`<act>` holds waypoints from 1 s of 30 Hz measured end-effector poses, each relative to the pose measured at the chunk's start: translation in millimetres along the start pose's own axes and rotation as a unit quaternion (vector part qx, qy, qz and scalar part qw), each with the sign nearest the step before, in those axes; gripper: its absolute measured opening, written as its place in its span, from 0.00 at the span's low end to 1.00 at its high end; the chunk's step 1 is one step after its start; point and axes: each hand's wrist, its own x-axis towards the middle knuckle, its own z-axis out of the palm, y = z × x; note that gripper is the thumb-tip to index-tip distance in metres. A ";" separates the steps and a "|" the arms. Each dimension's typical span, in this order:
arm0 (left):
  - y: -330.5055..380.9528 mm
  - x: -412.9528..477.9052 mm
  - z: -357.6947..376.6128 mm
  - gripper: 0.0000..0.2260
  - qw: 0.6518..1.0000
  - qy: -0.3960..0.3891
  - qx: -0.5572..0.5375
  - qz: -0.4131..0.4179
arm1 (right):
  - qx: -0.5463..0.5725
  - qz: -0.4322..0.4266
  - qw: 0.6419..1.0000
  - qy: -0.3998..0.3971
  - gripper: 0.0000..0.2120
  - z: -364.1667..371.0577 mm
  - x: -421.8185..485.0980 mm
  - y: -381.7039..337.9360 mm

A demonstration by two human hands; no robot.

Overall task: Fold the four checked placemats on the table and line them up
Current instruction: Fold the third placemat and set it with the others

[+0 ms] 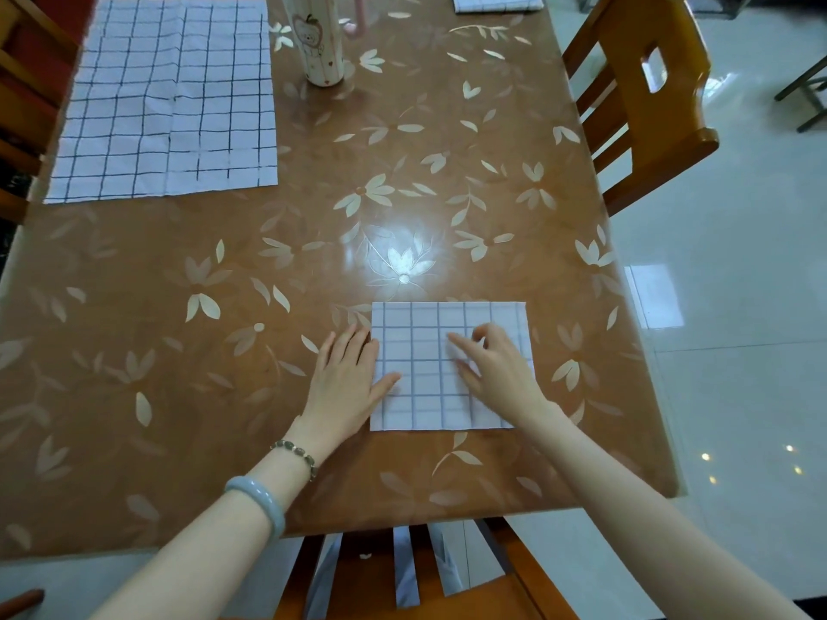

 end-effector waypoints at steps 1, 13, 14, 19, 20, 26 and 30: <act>4.5 0.2 -0.7 0.26 1.000 0.015 -0.010 -0.018 | 0.011 0.000 1.000 -0.021 0.14 2.8 -3.6 -0.6; 54.1 17.6 -29.6 0.30 0.826 0.053 -0.451 -0.334 | 0.057 0.072 0.993 -0.075 0.19 0.8 -7.4 1.1; 52.7 18.7 -30.6 0.26 0.810 0.038 -0.470 -0.347 | 0.058 0.074 0.992 -0.079 0.19 0.3 -7.7 0.7; 37.0 14.6 -21.8 0.04 0.814 -0.016 -0.466 -0.347 | 0.055 0.074 0.992 -0.087 0.19 -1.3 -5.6 -0.6; 32.1 13.6 -20.7 0.04 0.812 -0.016 -0.468 -0.350 | 0.053 0.072 0.992 -0.092 0.19 -1.0 -4.9 -2.6; -14.7 -3.1 -26.7 0.07 0.815 -0.017 -0.440 -0.378 | 0.071 0.041 0.990 -0.113 0.19 15.7 3.4 -42.3; -54.3 -22.1 -35.7 0.05 0.820 -0.011 -0.412 -0.397 | 0.066 0.019 0.990 -0.123 0.18 33.5 16.5 -81.3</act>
